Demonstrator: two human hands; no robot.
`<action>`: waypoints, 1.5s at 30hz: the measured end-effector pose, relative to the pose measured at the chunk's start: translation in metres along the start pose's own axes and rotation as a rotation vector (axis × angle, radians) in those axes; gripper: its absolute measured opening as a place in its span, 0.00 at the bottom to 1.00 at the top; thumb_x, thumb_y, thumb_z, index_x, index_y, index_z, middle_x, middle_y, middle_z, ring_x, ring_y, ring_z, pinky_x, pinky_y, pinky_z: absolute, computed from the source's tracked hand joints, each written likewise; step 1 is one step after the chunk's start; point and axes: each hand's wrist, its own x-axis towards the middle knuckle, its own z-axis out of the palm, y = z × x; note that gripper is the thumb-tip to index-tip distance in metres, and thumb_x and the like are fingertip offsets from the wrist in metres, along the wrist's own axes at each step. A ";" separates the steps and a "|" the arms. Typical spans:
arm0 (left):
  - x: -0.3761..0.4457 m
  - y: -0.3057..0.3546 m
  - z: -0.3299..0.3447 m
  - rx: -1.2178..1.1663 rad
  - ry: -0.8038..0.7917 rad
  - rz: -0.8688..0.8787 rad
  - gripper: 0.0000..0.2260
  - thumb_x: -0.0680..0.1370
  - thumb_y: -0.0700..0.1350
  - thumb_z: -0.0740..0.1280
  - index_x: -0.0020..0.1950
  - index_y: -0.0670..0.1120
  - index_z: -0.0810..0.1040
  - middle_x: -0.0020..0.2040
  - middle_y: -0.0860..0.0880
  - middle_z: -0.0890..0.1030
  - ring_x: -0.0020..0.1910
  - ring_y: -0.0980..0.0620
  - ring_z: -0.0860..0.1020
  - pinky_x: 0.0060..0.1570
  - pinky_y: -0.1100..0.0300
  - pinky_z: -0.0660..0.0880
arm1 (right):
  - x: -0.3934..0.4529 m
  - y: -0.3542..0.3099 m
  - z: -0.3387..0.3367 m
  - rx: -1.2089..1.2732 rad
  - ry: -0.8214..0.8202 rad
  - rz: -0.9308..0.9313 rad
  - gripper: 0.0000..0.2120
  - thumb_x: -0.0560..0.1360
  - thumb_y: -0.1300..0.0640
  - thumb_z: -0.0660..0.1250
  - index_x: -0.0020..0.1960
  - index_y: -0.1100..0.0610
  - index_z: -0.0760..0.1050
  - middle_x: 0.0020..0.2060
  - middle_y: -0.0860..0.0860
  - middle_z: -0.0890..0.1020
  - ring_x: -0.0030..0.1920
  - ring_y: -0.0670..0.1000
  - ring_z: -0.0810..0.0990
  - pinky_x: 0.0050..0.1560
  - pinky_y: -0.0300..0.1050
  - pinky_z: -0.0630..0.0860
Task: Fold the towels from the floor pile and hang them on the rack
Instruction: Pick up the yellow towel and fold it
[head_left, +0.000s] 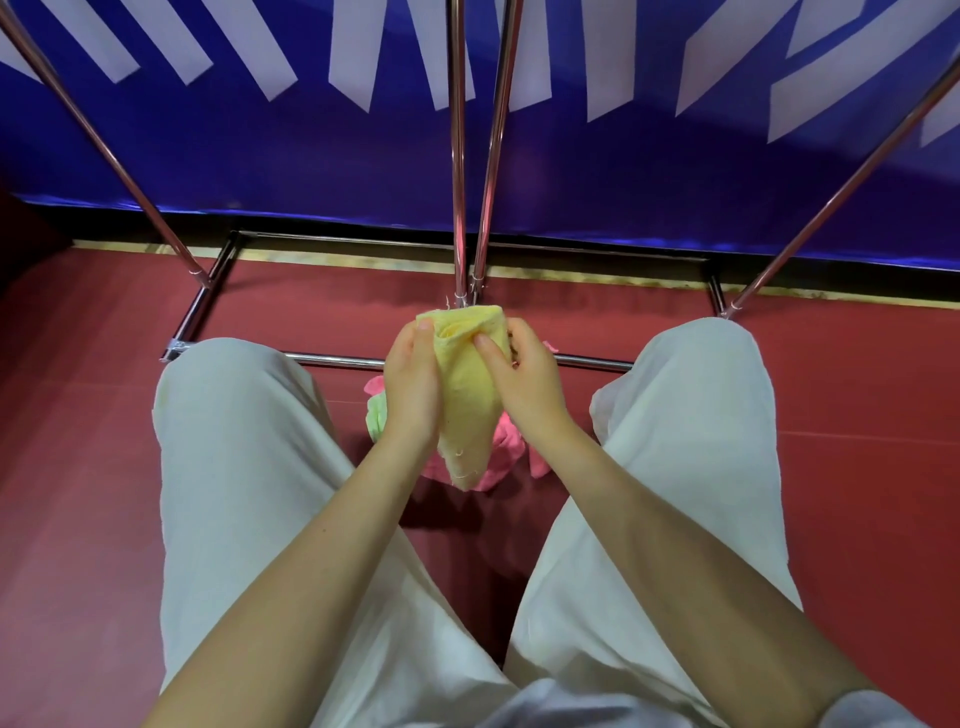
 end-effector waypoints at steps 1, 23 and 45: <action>-0.001 -0.001 0.000 0.022 -0.011 -0.001 0.13 0.83 0.46 0.55 0.49 0.49 0.79 0.47 0.50 0.80 0.48 0.53 0.77 0.53 0.54 0.73 | -0.001 0.002 -0.001 -0.011 0.018 -0.004 0.09 0.77 0.51 0.65 0.49 0.57 0.73 0.36 0.48 0.78 0.37 0.44 0.74 0.40 0.43 0.70; 0.004 0.022 -0.020 -0.145 -0.076 0.061 0.07 0.80 0.45 0.63 0.47 0.52 0.81 0.43 0.52 0.82 0.45 0.53 0.80 0.48 0.53 0.76 | -0.015 0.025 0.015 0.138 -0.360 0.169 0.12 0.73 0.55 0.71 0.56 0.53 0.77 0.48 0.48 0.84 0.49 0.46 0.83 0.54 0.46 0.80; 0.057 0.031 -0.069 -0.303 0.239 -0.065 0.08 0.81 0.49 0.62 0.54 0.48 0.78 0.50 0.48 0.82 0.47 0.50 0.81 0.42 0.55 0.78 | -0.011 0.027 0.006 0.260 -0.261 0.397 0.12 0.76 0.54 0.68 0.55 0.60 0.79 0.43 0.50 0.83 0.44 0.48 0.81 0.53 0.46 0.76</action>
